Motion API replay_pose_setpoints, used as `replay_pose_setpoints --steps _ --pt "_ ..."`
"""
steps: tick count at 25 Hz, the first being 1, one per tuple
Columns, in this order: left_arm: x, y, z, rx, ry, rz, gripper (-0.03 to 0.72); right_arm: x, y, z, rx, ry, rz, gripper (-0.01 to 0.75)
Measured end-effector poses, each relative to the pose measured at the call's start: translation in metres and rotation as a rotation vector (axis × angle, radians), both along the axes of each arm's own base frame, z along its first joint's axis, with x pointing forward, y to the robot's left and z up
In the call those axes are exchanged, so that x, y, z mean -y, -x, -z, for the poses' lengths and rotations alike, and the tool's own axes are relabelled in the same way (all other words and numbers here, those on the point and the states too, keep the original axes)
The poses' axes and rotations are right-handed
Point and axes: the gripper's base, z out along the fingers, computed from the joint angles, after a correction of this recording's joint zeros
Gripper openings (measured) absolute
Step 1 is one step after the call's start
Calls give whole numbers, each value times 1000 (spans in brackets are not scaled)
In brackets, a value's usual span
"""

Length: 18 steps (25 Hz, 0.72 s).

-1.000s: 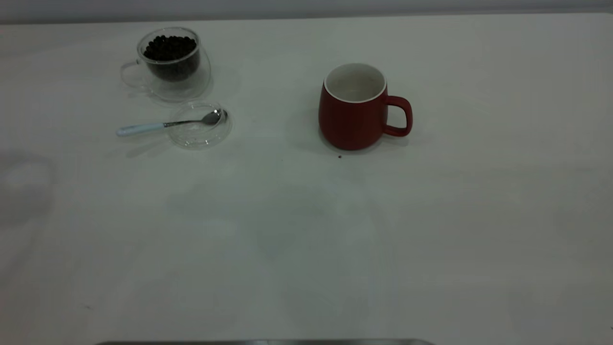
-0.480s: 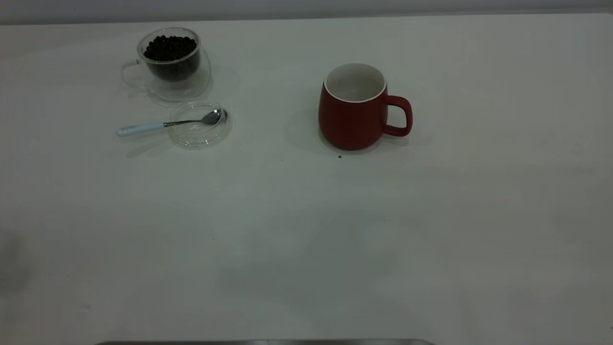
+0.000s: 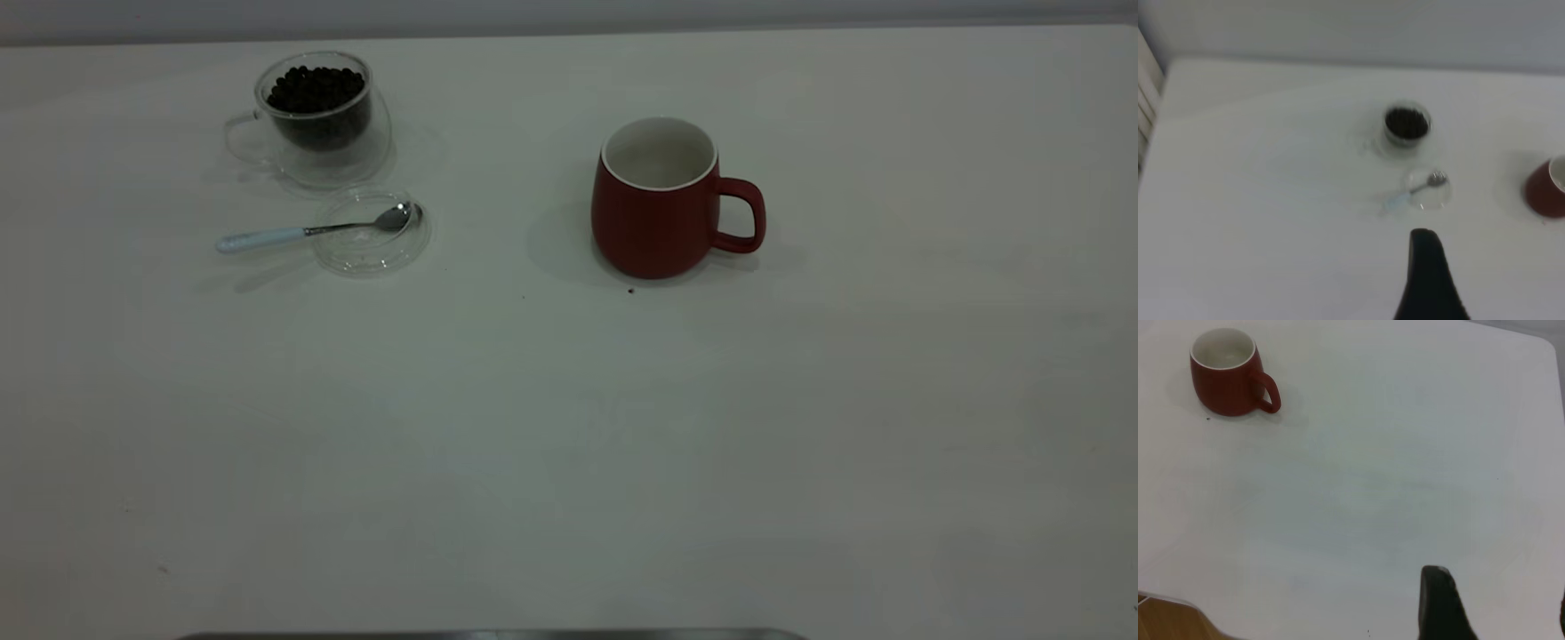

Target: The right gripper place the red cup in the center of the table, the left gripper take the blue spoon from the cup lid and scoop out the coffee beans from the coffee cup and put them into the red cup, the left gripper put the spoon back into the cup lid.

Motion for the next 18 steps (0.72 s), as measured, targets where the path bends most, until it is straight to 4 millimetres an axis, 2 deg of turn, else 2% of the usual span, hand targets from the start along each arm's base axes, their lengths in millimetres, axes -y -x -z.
replay_pose_setpoints --steps 2,5,9,13,18 --pt "4 18 6 36 -24 2 558 0 0 0 0 0 0 455" --pt "6 30 26 27 -43 -8 558 0 0 0 0 0 0 455" --pt "2 20 71 -117 -23 34 558 0 0 0 0 0 0 455" --pt "3 16 113 -248 -32 160 558 0 0 0 0 0 0 455" --pt "-3 27 138 -271 -80 181 558 0 0 0 0 0 0 455"
